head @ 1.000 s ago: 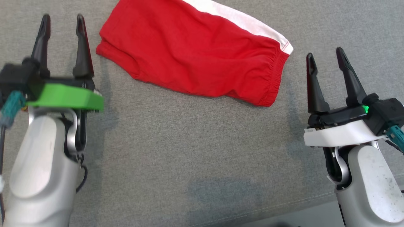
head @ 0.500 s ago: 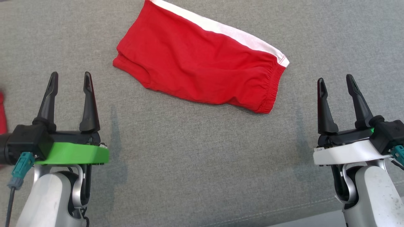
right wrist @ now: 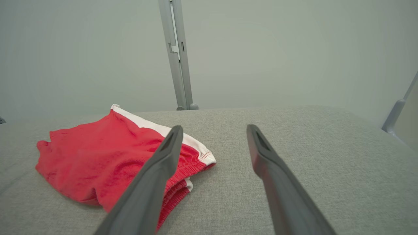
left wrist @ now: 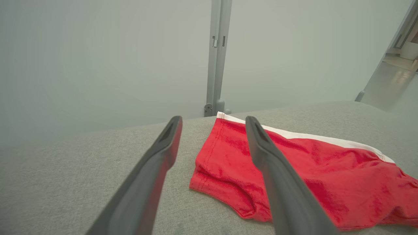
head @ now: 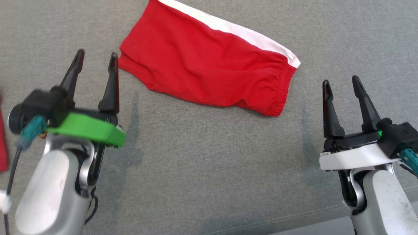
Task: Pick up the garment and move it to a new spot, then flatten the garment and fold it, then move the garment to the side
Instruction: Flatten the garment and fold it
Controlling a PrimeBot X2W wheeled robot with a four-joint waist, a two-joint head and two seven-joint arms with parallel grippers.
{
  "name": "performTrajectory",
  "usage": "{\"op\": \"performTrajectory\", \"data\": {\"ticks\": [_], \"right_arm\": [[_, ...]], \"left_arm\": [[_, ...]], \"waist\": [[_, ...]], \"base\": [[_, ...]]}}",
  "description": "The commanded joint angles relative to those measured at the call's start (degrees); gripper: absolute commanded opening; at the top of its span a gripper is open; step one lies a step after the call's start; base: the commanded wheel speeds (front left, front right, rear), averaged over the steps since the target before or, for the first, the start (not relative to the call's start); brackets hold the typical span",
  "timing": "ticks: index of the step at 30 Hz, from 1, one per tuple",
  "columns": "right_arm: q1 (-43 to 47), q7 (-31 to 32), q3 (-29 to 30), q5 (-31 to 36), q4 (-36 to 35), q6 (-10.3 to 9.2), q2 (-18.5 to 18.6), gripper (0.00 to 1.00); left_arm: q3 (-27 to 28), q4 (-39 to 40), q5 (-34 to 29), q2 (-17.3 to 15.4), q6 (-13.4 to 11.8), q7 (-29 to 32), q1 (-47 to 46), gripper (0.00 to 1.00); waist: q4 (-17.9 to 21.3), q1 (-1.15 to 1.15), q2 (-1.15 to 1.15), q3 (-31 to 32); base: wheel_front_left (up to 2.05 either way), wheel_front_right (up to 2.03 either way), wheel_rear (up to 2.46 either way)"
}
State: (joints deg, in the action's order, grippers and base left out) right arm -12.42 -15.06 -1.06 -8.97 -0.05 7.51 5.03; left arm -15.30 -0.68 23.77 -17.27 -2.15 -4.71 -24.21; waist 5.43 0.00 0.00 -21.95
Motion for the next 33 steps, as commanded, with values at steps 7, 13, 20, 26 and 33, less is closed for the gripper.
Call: {"op": "performTrajectory", "data": {"ticks": [7, 13, 20, 26, 33], "right_arm": [[-2.47, -0.16, -2.23, -0.99, 0.46, -0.04, -0.35, 1.00], [-2.52, -0.16, -2.36, -1.77, 0.79, -0.04, -1.02, 1.00], [-1.52, -0.17, -1.74, -2.32, 1.06, -0.04, -1.47, 1.00], [-2.06, -0.17, -1.79, -2.75, 1.49, -0.04, -1.52, 1.00], [-1.19, -0.17, -0.82, -3.05, 1.77, -0.04, -1.35, 1.00]], "left_arm": [[-1.92, -16.10, 4.30, 0.86, 5.19, 8.65, -12.88, 1.00], [-0.40, -30.10, 6.85, 0.51, 5.15, 11.50, -17.79, 1.00], [-0.67, -38.15, 9.51, 1.88, 6.93, 13.96, -19.01, 0.00], [-0.74, -39.15, 12.79, 3.09, 8.31, 16.54, -18.46, 0.00], [0.28, -33.62, 14.05, 2.70, 7.46, 13.30, -12.87, 0.00]], "waist": [[4.42, 0.00, 0.00, -3.39], [6.89, 0.00, 0.00, -4.49], [6.84, 0.00, 0.00, -4.65], [6.07, 0.00, 0.00, -4.27], [4.63, 0.00, 0.00, -3.00]], "base": [[0.00, 0.00, 0.00], [0.00, 0.00, 0.00], [0.00, 0.00, 0.00], [0.00, 0.00, 0.00], [0.00, 0.00, 0.00]]}}
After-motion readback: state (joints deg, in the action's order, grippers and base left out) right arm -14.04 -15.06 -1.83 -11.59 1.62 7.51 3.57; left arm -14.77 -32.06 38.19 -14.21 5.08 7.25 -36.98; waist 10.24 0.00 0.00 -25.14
